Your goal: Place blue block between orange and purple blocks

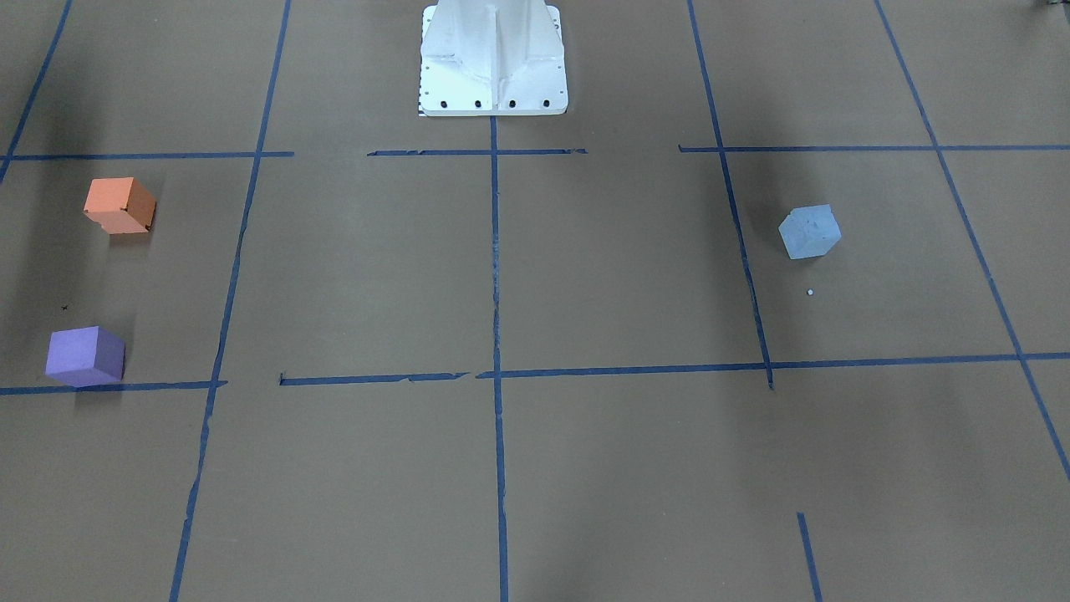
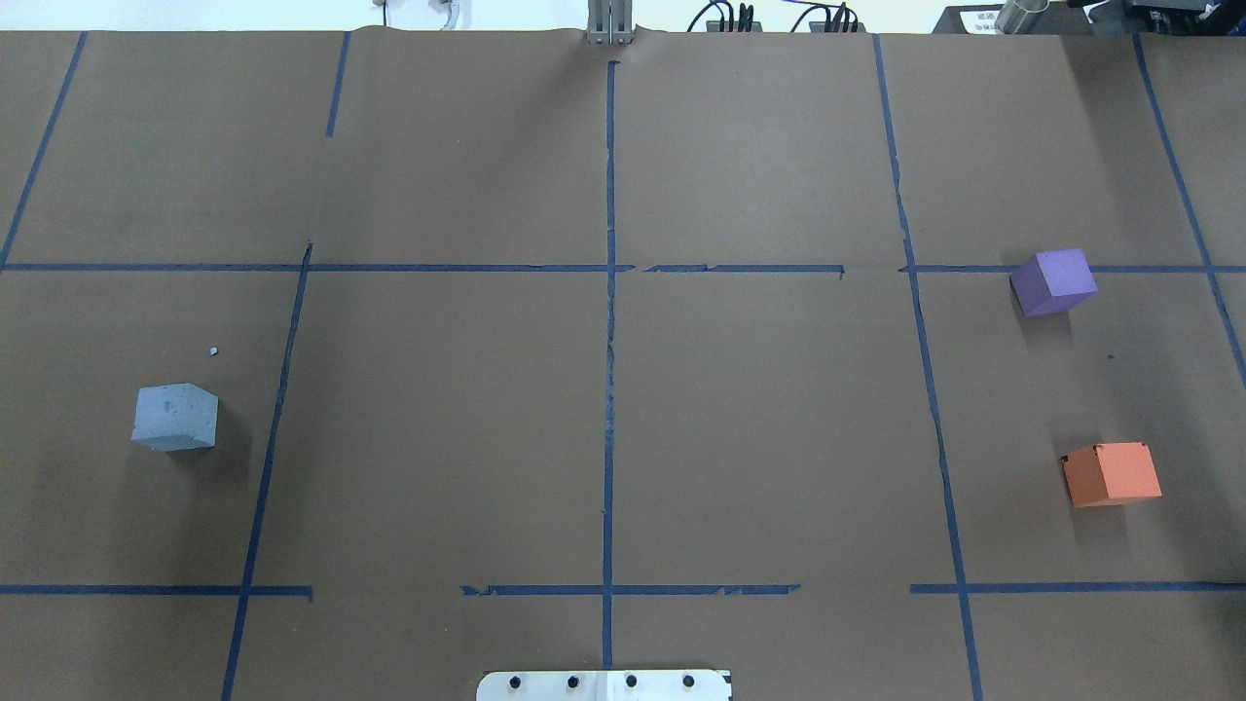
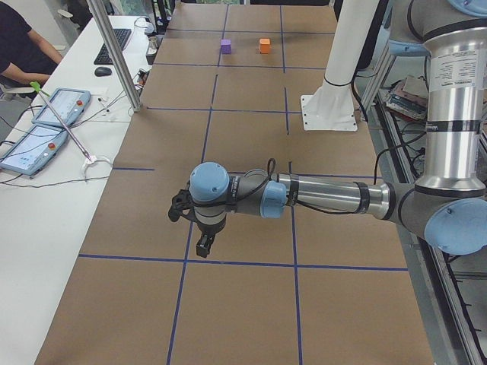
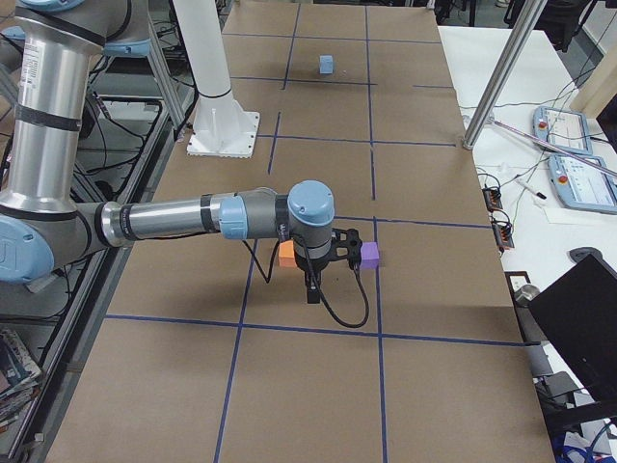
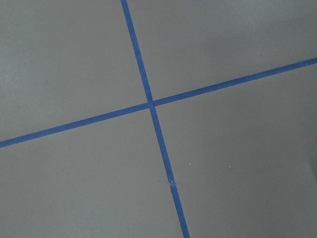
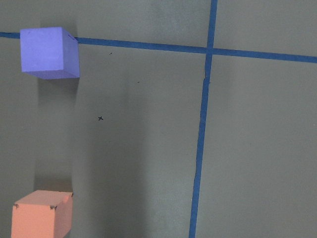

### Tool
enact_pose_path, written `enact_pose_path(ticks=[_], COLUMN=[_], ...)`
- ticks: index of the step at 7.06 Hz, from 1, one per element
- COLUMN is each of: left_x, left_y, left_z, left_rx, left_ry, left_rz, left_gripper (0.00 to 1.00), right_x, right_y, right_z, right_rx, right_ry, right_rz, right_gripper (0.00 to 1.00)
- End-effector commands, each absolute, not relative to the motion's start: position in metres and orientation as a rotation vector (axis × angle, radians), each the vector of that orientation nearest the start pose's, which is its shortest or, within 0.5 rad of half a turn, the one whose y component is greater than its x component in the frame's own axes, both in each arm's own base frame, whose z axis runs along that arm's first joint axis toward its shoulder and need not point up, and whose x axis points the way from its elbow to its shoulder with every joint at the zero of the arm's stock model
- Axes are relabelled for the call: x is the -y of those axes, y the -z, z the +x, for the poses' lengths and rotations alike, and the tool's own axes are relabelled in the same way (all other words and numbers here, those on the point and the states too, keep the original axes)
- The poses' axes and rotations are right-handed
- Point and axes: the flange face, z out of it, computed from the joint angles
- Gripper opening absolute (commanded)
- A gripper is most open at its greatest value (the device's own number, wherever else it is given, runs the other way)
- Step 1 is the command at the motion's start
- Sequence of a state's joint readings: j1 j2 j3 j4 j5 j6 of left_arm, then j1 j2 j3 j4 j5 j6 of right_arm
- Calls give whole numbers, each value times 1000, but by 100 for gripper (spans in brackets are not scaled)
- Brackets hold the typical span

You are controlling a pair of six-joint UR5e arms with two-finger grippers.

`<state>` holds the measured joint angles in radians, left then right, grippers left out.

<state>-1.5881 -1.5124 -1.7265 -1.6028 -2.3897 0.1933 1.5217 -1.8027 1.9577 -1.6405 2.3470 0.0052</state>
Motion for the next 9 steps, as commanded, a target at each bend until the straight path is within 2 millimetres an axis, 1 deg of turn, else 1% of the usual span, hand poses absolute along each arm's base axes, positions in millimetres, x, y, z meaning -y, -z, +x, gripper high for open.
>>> enact_pose_path(ticks=[1, 2, 3, 4, 5, 7, 8, 9], left_x=[475, 473, 472, 469, 469, 467, 462, 462], left_y=[-595, -597, -595, -600, -595, -602, -615, -614], left_z=[-65, -65, -65, -65, -65, -65, -64, -65], left_rx=[-811, -814, -807, -809, -816, -817, -821, -818], left_ry=[-230, -224, -226, -223, -228, -221, -212, -215], left_rz=[213, 206, 212, 209, 217, 207, 183, 187], left_gripper=[100, 100, 100, 100, 100, 100, 100, 100], right_x=[400, 400, 400, 399, 399, 397, 397, 398], right_y=[-577, -580, -581, -586, -586, -583, -585, -585], right_z=[44, 44, 44, 44, 44, 43, 42, 42], right_rx=[772, 772, 772, 771, 773, 799, 813, 811], right_ry=[75, 71, 68, 64, 67, 65, 62, 62], right_rz=[63, 57, 51, 43, 44, 42, 35, 35], right_gripper=[100, 100, 100, 100, 100, 100, 100, 100])
